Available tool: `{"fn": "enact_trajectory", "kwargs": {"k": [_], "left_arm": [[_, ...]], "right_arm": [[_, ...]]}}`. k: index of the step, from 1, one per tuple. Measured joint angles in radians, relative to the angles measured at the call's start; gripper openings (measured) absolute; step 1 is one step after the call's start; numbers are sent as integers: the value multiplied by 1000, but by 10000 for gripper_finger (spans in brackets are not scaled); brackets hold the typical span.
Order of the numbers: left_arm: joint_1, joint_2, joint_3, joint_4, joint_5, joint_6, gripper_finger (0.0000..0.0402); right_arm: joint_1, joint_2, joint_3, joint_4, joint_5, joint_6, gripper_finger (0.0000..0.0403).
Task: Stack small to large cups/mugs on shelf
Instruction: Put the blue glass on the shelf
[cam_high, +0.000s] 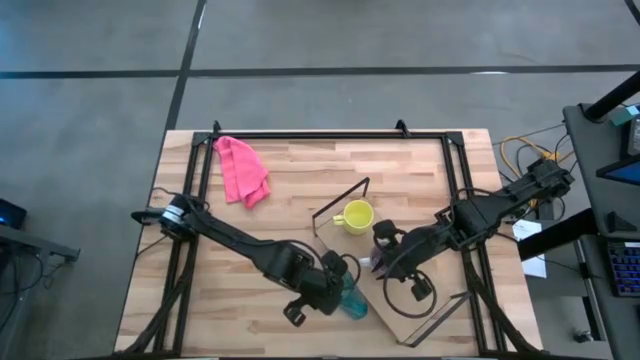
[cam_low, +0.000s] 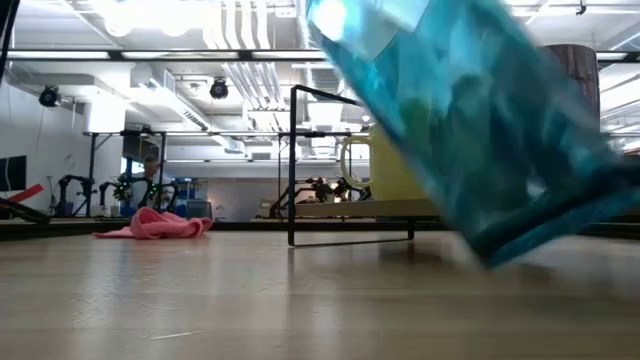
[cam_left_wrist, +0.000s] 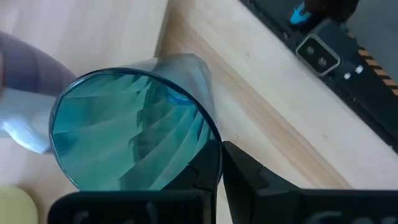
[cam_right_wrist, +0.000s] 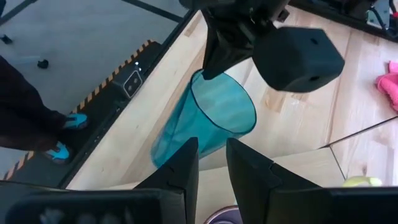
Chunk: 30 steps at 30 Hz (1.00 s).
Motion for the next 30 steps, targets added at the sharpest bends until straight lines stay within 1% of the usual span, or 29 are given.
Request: {"fn": "enact_trajectory", "kwargs": {"k": [4, 6, 8, 10, 12, 16, 17, 21, 24, 26, 30], "left_arm": [[-1, -1, 17, -24, -3, 0, 0], [-1, -1, 20, -36, -6, 0, 0], [-1, -1, 20, -34, -7, 0, 0], [0, -1, 20, -35, -7, 0, 0], [0, -1, 20, -34, -8, 0, 0], [0, -1, 20, -34, -21, 0, 0], [0, -1, 22, -34, -21, 0, 0], [0, -3, 24, -31, -25, 0, 0], [0, -3, 24, -31, -25, 0, 0], [0, -3, 24, -31, -28, -1, 0], [-1, -3, 24, -31, -34, -2, 0]], "right_arm": [[0, 0, 0, -2, 0, 48, 77], [0, 0, 0, -10, -2, 110, 75], [5, 0, 0, -16, -21, 218, 69], [15, 3, 0, -15, -49, 333, 60], [38, 13, 0, -14, -53, 418, 46], [101, 50, -1, -7, -51, 499, 14], [116, 61, -1, -4, -38, 521, 11], [151, 114, -1, -3, 103, 672, 9], [156, 162, -2, 26, 164, 737, 9], [157, 197, -2, 53, 182, 765, 9], [158, 262, -2, 66, 183, 820, 9]]}}
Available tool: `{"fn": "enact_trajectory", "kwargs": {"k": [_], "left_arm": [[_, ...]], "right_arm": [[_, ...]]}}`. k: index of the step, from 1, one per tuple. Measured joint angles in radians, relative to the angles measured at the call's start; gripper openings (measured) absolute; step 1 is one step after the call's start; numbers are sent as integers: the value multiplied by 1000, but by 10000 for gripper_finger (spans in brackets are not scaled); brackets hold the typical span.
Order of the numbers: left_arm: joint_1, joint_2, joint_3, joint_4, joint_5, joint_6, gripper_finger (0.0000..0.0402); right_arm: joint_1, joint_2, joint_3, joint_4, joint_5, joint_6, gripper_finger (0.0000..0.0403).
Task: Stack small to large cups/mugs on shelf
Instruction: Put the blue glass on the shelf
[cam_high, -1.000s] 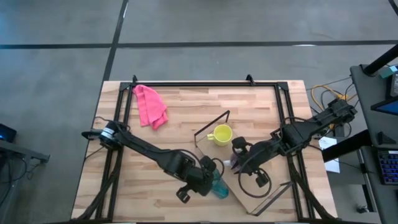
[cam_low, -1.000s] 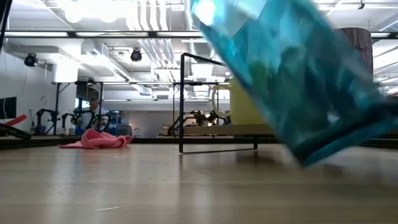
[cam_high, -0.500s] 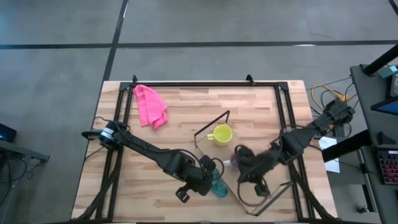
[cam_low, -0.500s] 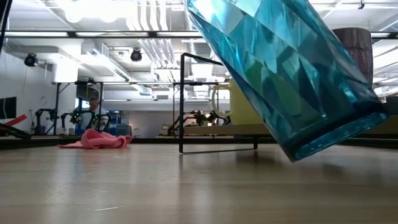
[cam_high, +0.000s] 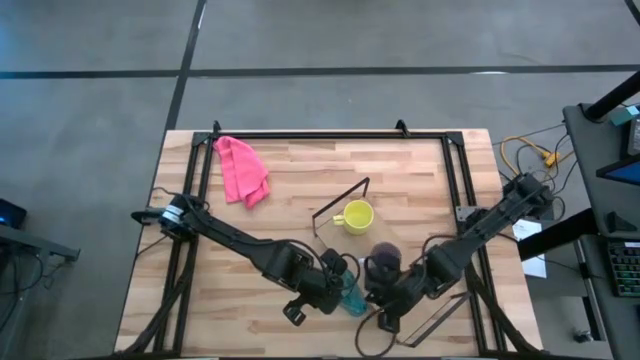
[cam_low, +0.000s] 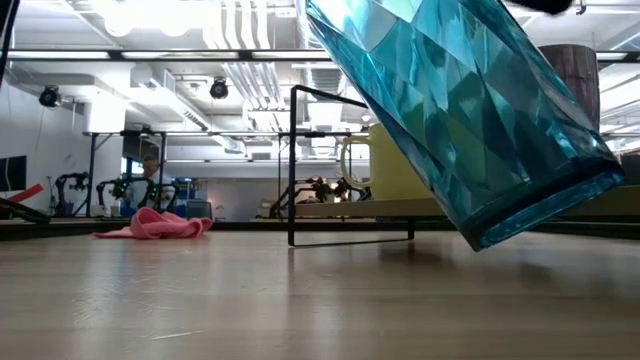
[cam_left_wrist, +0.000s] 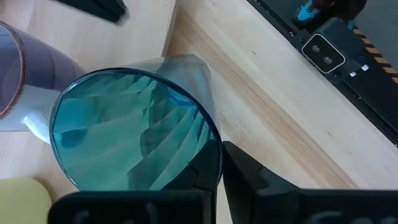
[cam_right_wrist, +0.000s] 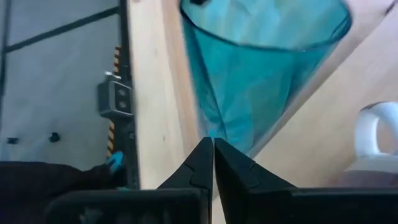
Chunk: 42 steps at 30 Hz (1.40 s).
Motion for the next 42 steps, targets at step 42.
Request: {"fn": "enact_trajectory", "kwargs": {"k": [42], "left_arm": [[1, 10, -14, 153, -2, -287, 0]], "right_arm": [[0, 97, -43, 54, 56, 53, 8]]}}
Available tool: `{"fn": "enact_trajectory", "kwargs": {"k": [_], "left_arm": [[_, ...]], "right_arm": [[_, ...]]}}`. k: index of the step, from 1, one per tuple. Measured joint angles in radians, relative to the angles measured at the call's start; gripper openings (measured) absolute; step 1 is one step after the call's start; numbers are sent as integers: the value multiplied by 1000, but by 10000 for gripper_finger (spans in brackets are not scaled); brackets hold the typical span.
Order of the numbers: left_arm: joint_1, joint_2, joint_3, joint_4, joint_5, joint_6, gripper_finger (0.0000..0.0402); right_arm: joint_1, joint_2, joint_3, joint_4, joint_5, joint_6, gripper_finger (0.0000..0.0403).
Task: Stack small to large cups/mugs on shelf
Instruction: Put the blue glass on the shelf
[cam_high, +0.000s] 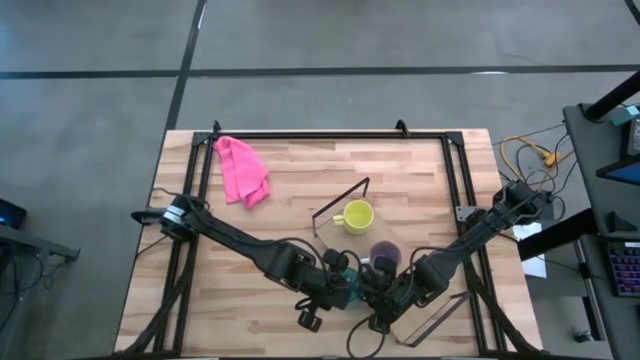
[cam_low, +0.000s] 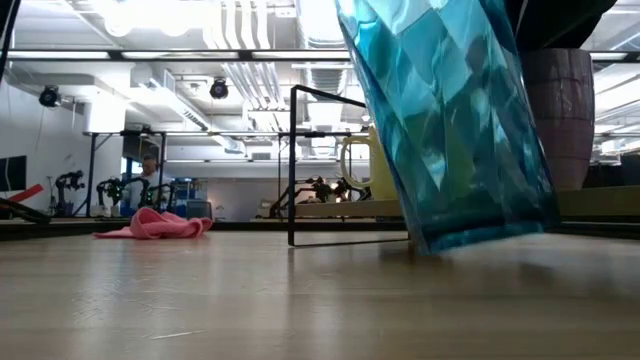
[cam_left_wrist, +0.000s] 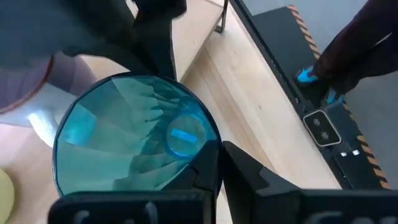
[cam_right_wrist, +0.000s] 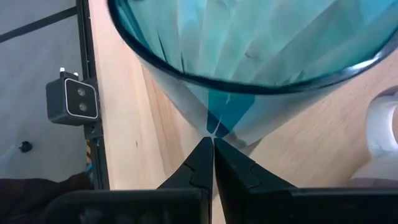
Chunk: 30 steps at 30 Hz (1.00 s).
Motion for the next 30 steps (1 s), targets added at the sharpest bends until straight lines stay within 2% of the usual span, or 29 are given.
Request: {"fn": "enact_trajectory", "kwargs": {"k": [7, 30], "left_arm": [[-5, 0, -36, 75, 8, -78, 0], [-9, 0, -64, 154, 17, -79, 0]], "right_arm": [[0, 0, 0, 0, -4, -2, 8], [39, -4, -2, 5, -31, 43, 8]]}}
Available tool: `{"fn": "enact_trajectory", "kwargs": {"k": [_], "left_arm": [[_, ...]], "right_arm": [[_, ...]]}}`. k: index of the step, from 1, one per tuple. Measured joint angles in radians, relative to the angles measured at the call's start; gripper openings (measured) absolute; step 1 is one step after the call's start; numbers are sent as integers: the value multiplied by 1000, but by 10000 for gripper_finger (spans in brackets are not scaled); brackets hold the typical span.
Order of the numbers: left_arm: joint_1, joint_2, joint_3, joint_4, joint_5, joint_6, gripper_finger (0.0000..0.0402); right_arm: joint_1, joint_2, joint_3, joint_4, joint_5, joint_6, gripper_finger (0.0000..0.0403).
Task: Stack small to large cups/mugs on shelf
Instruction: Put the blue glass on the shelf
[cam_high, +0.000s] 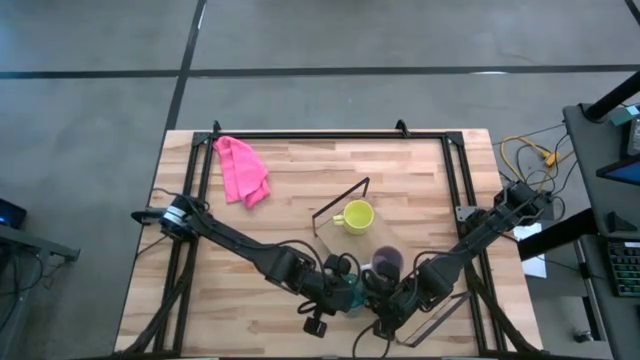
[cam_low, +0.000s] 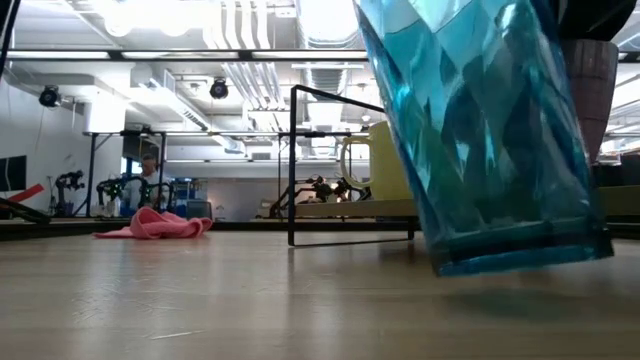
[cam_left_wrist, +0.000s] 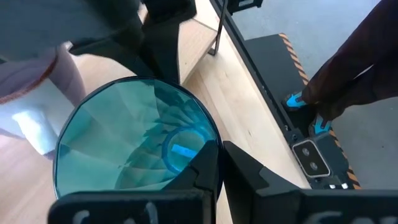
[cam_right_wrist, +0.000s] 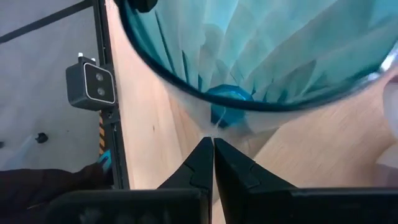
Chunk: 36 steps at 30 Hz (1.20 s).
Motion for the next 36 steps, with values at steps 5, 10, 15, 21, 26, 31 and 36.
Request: {"fn": "enact_trajectory", "kwargs": {"k": [5, 10, 15, 21, 26, 31, 36], "left_arm": [[0, 0, -2, 27, 14, -2, 0], [0, 0, -2, 30, 20, -2, 0], [-4, 0, -2, 46, 23, -2, 0], [-17, 0, -2, 50, 21, -2, 0], [-21, 0, -2, 53, 22, -38, 0], [-23, 22, -3, 59, 25, -50, 0], [-33, 66, 7, 98, 47, -50, 0]], "right_arm": [[0, 0, 4, -2, -6, 0, 9], [4, 0, 10, -3, -7, 3, 9], [13, 0, 11, 0, -7, 33, 9], [20, 0, 12, 2, -8, 34, 9], [27, 0, 13, 1, -7, 70, 9], [40, 0, 29, 0, -5, 65, 9], [42, -1, 36, -10, -6, 34, 9]]}}
